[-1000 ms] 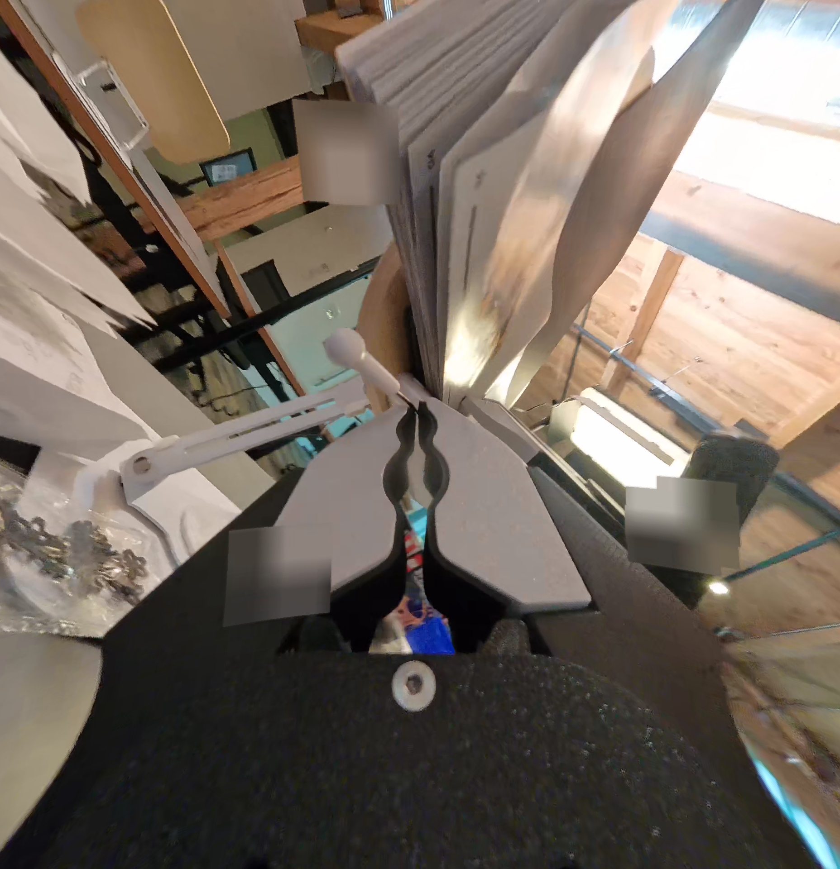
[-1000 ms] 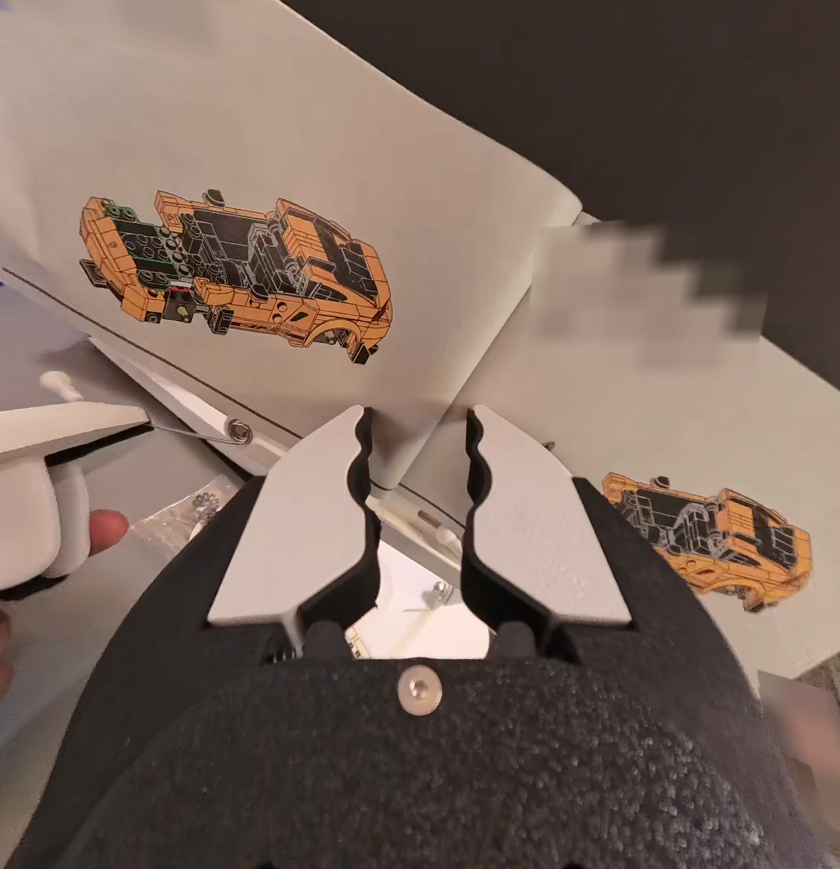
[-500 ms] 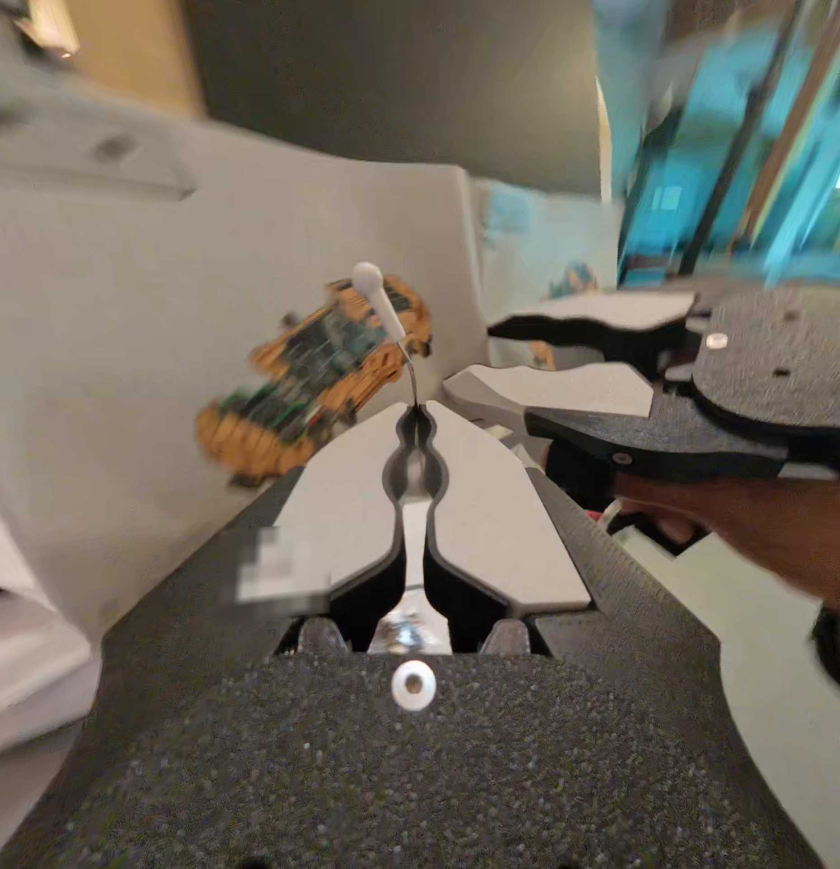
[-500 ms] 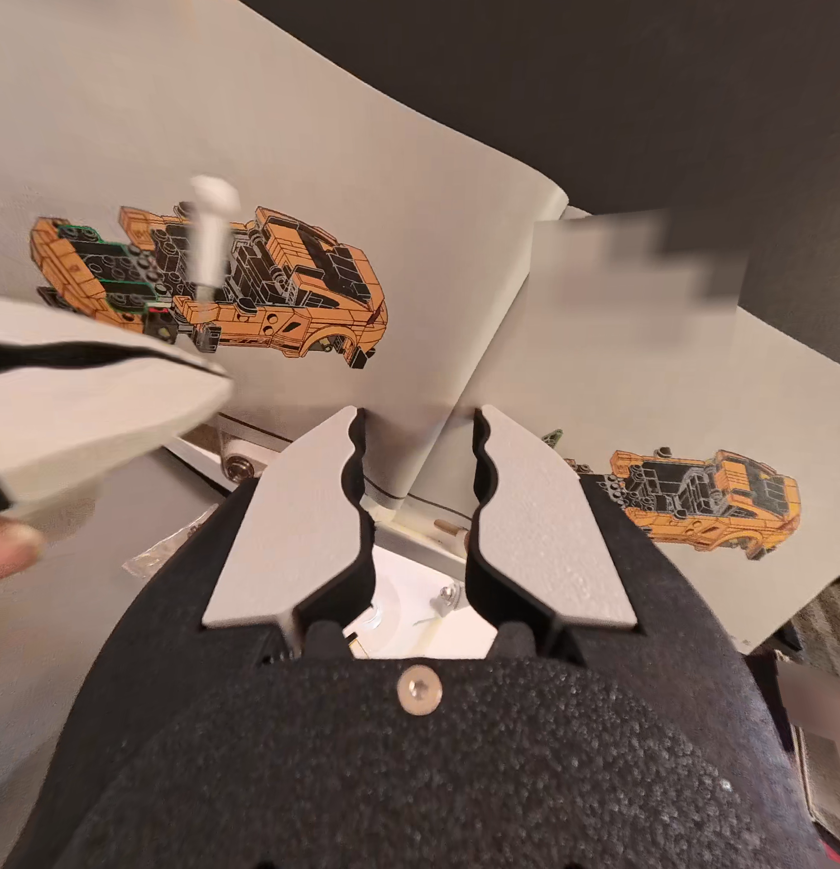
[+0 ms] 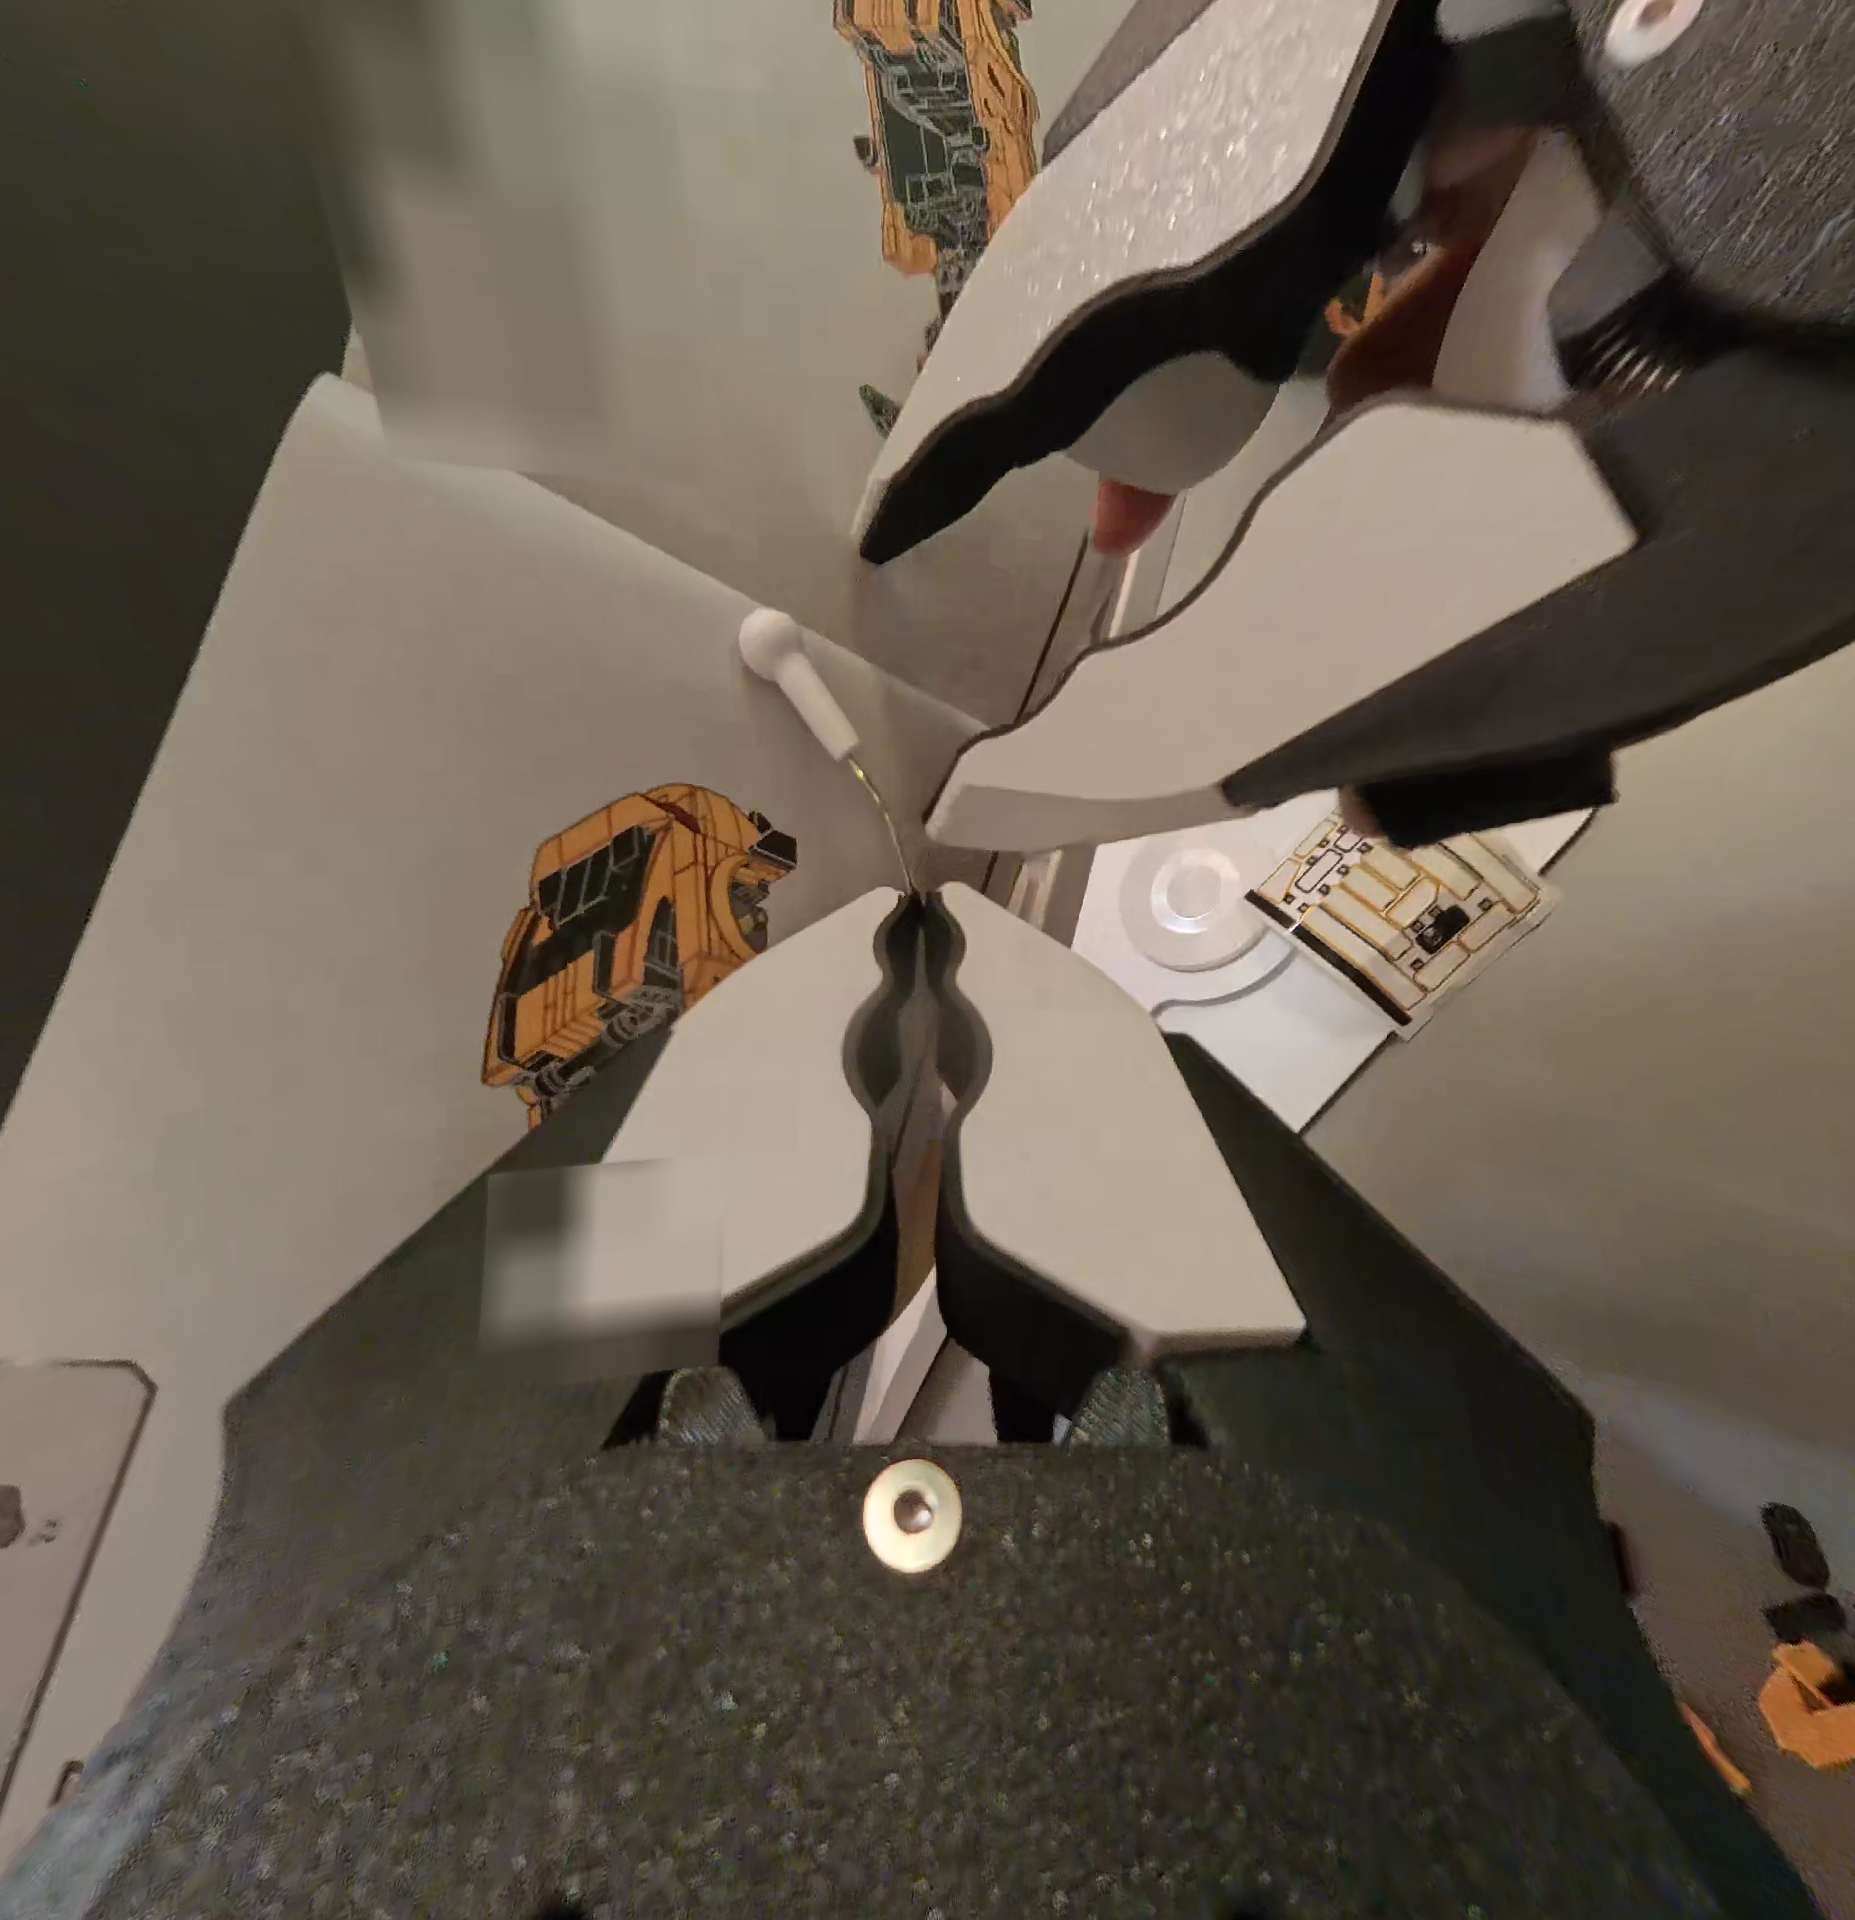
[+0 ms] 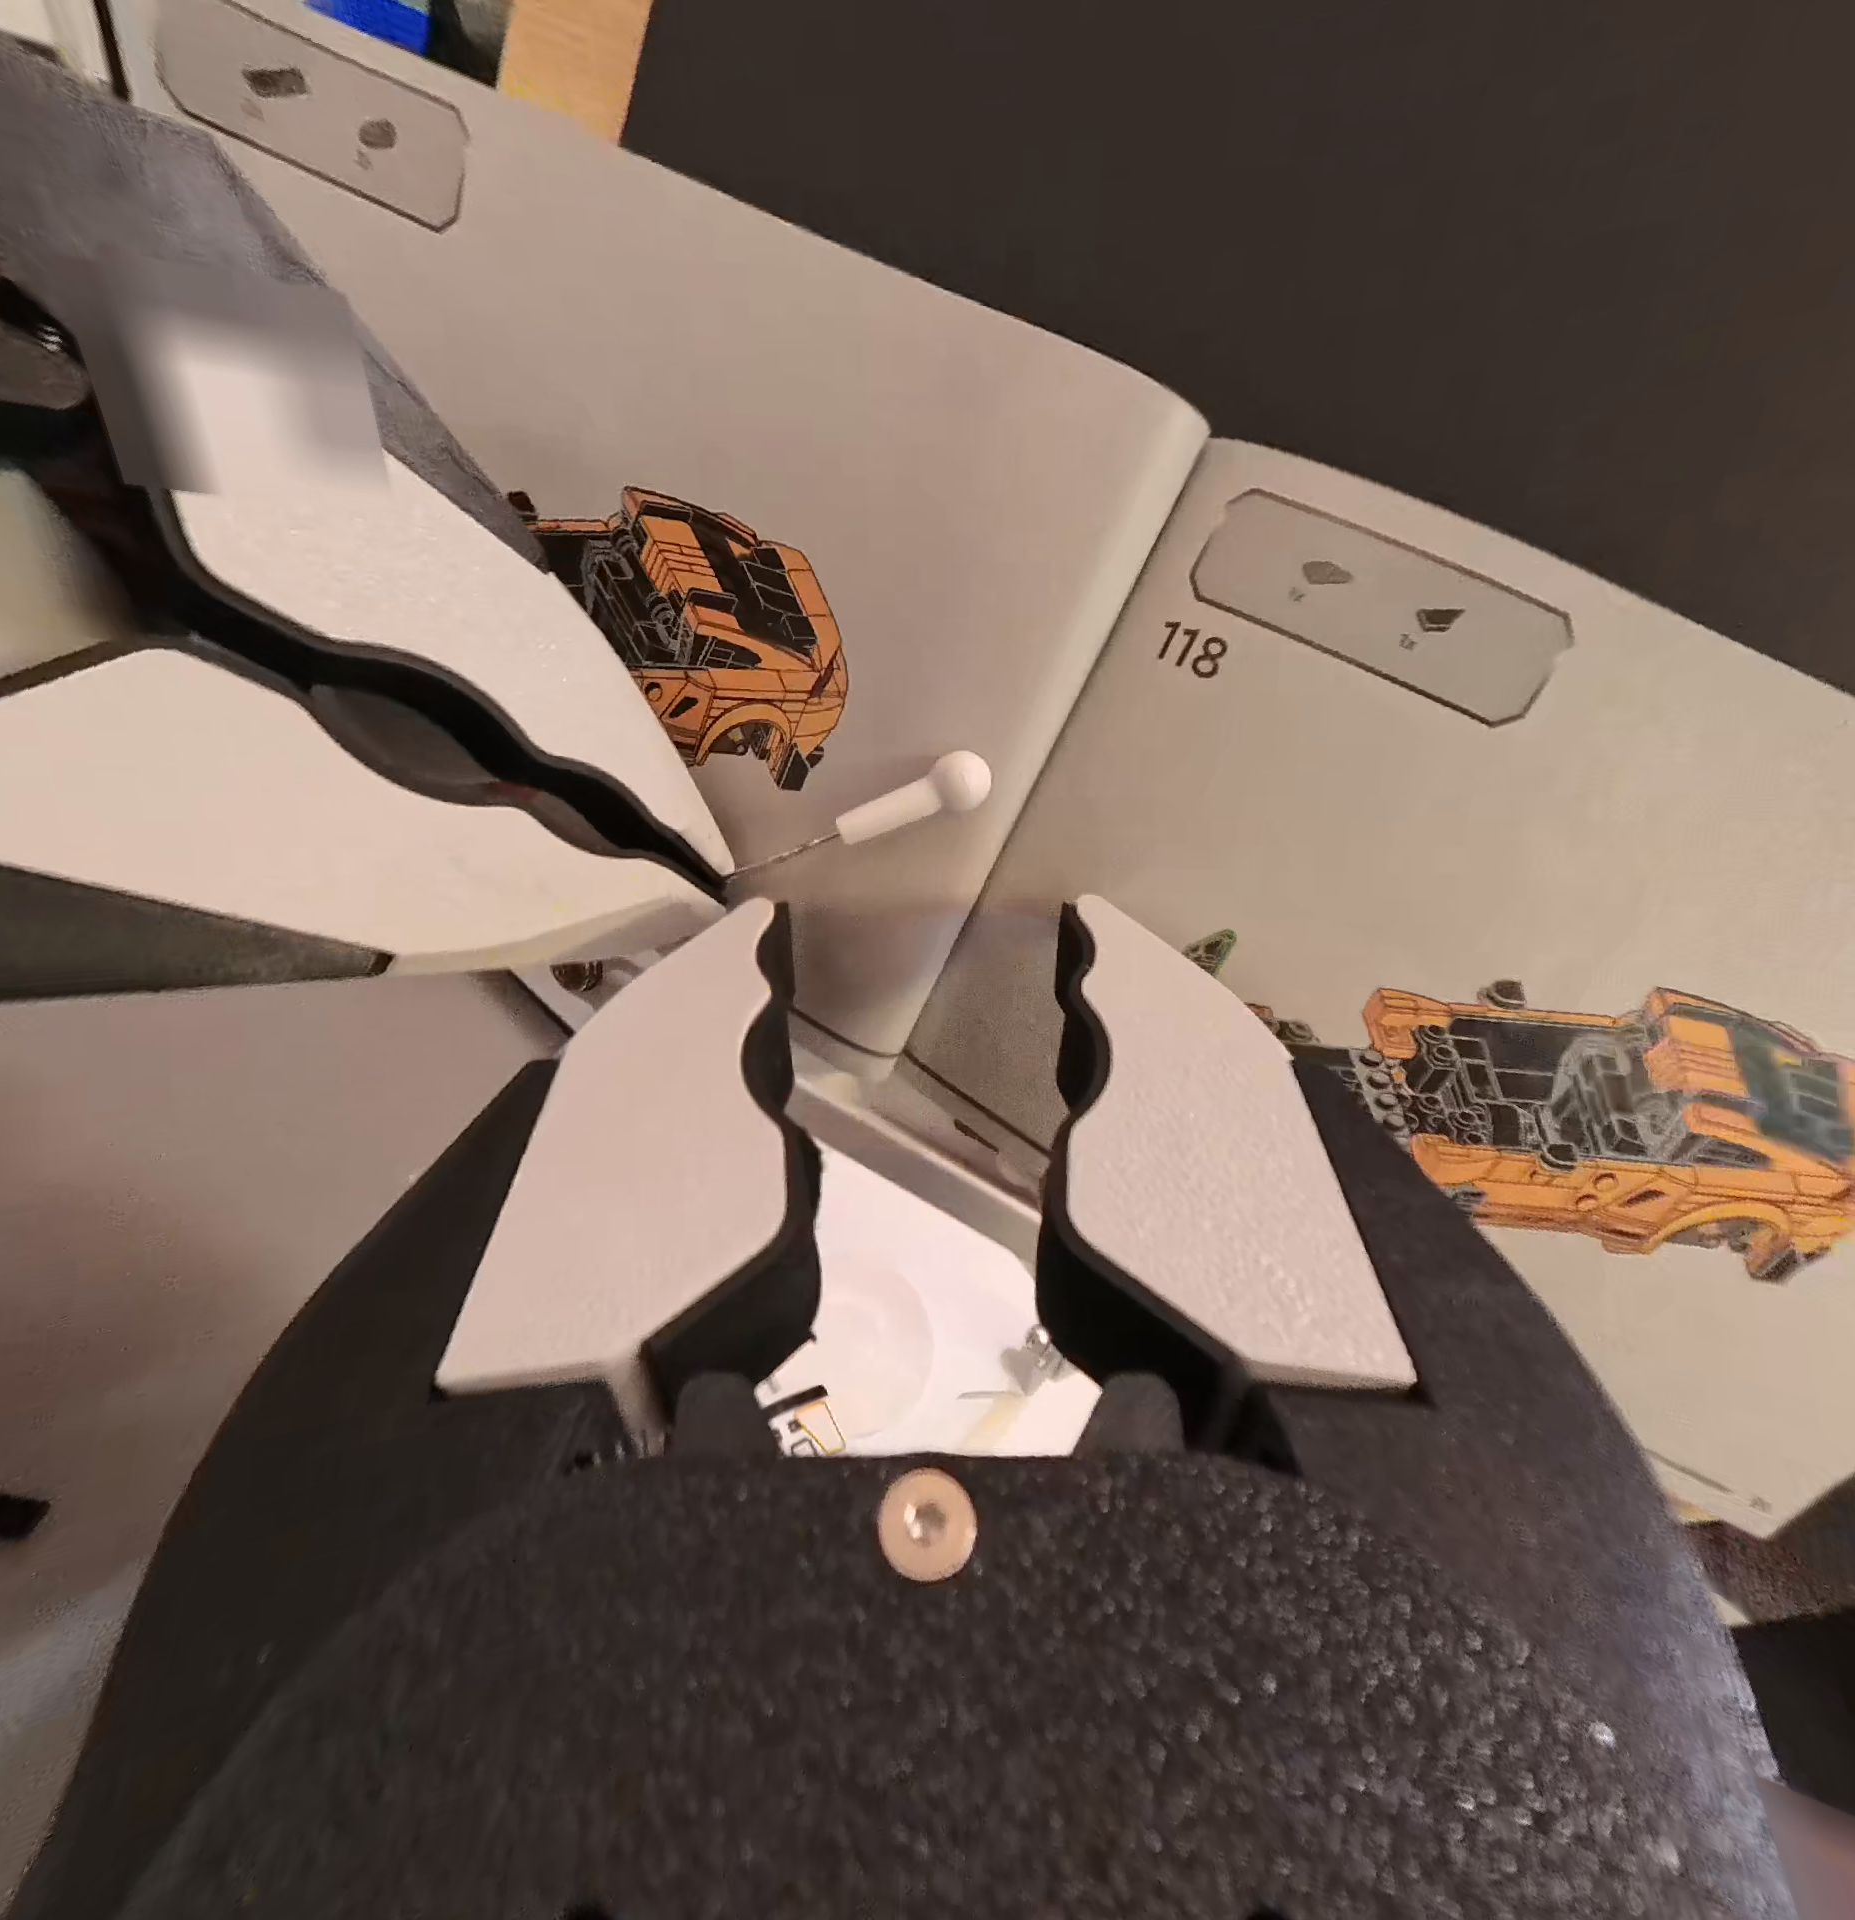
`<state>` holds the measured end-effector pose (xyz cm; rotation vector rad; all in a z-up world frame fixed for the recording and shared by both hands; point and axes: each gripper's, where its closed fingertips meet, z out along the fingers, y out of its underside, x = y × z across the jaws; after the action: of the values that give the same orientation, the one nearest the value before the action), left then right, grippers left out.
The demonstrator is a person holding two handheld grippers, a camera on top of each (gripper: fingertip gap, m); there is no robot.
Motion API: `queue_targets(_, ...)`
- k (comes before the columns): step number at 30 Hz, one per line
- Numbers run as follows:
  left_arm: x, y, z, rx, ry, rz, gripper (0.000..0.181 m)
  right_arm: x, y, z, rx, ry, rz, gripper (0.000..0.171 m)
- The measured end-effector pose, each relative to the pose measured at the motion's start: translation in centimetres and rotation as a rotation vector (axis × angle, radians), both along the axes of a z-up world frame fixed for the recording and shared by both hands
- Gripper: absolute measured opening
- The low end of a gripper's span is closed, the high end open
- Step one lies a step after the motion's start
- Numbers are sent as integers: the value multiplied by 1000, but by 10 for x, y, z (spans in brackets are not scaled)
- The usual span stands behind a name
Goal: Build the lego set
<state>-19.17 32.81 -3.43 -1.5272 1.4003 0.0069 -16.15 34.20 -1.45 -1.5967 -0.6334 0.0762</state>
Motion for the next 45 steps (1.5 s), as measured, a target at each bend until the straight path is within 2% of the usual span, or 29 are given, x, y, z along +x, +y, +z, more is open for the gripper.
queue_targets(4, 2, -1, -1, 59, 50, -22, 2, 6, -4, -3, 4, -30, 17, 39)
queue_targets(8, 8, 0, -7, 102, 126, -49, 1, 1, -2, -12, -2, -60, 31, 38)
queue_targets(16, 10, 1, -9, 16, 139, -34, 2, 3, -5, -15, -2, -59, 41, 38)
queue_targets(20, 6, -7, 1, -30, -5, -16, 12, 16, -9, -12, 9, -54, 28, 38)
queue_targets(25, -46, -7, 7, -83, -263, 191, 8, 77, -12, 16, 136, -36, -81, 40)
queue_targets(27, -69, -5, 0, -136, -378, 258, 8, 120, -7, 31, 169, 40, -139, 50)
queue_targets(29, -84, 1, -10, -204, -453, 305, 10, 160, 6, 35, 120, 114, -156, 74)
queue_targets(31, -89, 7, -13, -219, -478, 310, 5, 186, 24, 25, -4, 175, -134, 95)
queue_targets(33, -90, 11, -12, -209, -465, 311, 0, 189, 34, 15, -117, 252, -44, 100)
queue_targets(36, -91, 17, -11, -204, -441, 319, 0, 178, 43, -1, -231, 304, 62, 93)
queue_targets(38, -91, 20, -11, -209, -444, 323, 0, 165, 42, -11, -287, 322, 143, 70)
queue_targets(40, -93, 20, -13, -203, -439, 326, 0, 163, 39, -11, -284, 339, 126, 67)
queue_targets(42, -97, 21, -14, -195, -440, 343, 10, 165, 28, -11, -277, 347, 103, 61)
queue_targets(45, -99, 20, -16, -221, -483, 342, 14, 167, 15, -11, -234, 334, 61, 57)
